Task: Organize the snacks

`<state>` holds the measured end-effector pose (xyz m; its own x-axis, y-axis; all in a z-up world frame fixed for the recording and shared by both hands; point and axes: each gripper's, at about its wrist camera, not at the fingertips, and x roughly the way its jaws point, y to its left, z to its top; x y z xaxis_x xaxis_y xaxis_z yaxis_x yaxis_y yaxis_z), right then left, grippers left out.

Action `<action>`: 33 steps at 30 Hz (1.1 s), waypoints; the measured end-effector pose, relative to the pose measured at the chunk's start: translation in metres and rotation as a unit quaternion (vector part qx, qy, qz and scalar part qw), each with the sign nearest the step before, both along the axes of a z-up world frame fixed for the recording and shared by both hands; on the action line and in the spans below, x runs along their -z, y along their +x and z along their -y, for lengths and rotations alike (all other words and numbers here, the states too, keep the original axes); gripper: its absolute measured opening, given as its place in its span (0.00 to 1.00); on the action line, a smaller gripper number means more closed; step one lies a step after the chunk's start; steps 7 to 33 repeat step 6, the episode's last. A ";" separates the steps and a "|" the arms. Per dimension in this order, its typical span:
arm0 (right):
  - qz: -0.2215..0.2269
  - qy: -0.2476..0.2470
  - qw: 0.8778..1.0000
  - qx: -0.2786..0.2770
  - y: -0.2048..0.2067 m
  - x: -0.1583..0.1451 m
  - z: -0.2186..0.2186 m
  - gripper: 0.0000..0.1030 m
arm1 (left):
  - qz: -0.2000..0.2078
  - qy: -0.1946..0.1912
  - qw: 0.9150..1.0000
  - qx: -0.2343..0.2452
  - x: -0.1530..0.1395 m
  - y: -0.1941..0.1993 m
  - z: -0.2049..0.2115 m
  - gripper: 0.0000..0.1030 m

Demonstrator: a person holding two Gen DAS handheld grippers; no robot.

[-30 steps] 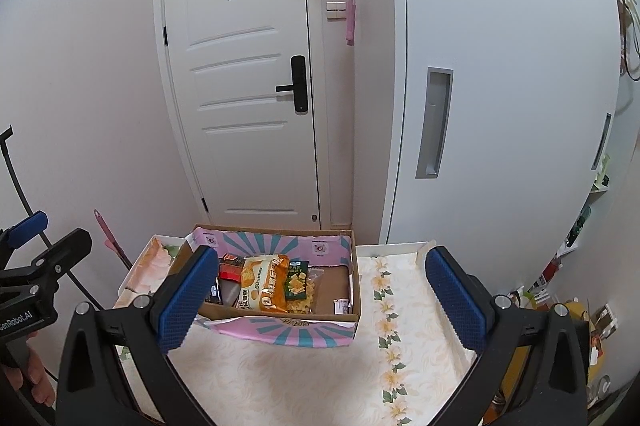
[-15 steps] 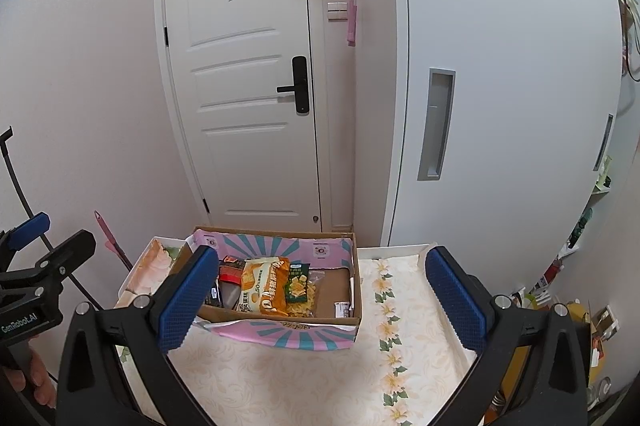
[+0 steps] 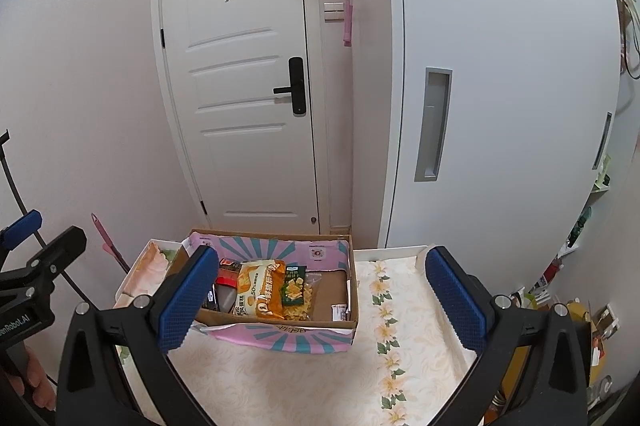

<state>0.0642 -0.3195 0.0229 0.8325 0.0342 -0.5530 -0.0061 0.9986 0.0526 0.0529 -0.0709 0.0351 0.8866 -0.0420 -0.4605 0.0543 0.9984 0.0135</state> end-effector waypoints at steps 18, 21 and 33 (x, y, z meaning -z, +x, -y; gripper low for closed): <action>0.000 0.001 1.000 0.000 0.001 0.000 0.001 1.00 | 0.006 0.003 1.000 -0.006 0.001 -0.001 0.002 1.00; 0.000 0.001 1.000 0.000 0.001 0.000 0.001 1.00 | 0.006 0.003 1.000 -0.006 0.001 -0.001 0.002 1.00; 0.000 0.001 1.000 0.000 0.001 0.000 0.001 1.00 | 0.006 0.003 1.000 -0.006 0.001 -0.001 0.002 1.00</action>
